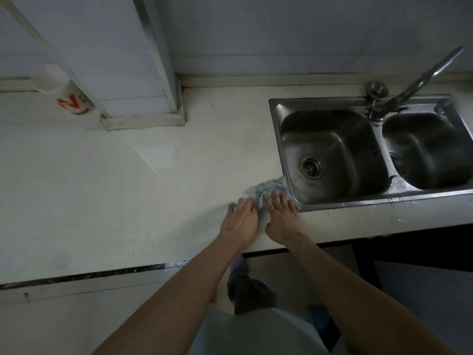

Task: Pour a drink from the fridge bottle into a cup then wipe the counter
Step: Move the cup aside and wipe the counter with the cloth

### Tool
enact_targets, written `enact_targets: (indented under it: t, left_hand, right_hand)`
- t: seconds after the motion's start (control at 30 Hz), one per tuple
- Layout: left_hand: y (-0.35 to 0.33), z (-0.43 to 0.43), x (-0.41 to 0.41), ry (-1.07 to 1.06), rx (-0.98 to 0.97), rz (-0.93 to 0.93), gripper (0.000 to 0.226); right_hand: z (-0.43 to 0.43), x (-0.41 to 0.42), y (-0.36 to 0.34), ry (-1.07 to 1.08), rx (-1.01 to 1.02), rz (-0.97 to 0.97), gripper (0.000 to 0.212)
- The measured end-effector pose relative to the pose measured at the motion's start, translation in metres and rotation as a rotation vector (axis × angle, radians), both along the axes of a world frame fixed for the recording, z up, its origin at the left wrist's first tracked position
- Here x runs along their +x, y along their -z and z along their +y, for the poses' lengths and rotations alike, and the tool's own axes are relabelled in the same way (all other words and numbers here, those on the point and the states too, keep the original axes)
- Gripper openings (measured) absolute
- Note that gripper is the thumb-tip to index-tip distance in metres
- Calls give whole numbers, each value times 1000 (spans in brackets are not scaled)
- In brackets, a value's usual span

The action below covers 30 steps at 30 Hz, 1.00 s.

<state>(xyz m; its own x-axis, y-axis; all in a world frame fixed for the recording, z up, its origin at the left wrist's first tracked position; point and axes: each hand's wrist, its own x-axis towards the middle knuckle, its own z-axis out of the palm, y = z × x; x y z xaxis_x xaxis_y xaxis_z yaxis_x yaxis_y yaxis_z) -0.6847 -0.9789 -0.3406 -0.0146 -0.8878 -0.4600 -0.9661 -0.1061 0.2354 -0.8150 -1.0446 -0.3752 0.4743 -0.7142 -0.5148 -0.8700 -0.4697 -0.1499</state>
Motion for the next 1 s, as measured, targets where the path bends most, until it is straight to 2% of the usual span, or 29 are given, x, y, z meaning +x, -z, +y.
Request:
enact_targets:
  t: [0.13, 0.27, 0.47, 0.8, 1.0]
  left_hand:
    - [1, -31, 13, -57, 10, -56, 58]
    - [11, -50, 30, -98, 122, -68, 60]
    - [15, -62, 36, -31, 218, -48, 66]
    - [15, -65, 48, -102, 157, 53, 58]
    - [18, -63, 52, -118, 136, 82, 58]
  right_hand:
    - [-63, 13, 3, -124, -4, 25, 85]
    - [-128, 44, 5, -185, 0, 25, 86]
    - [-213, 99, 4, -285, -103, 31, 85]
    - [-319, 177, 9, -241, -112, 114, 78]
    - [-316, 203, 7, -153, -173, 135, 80]
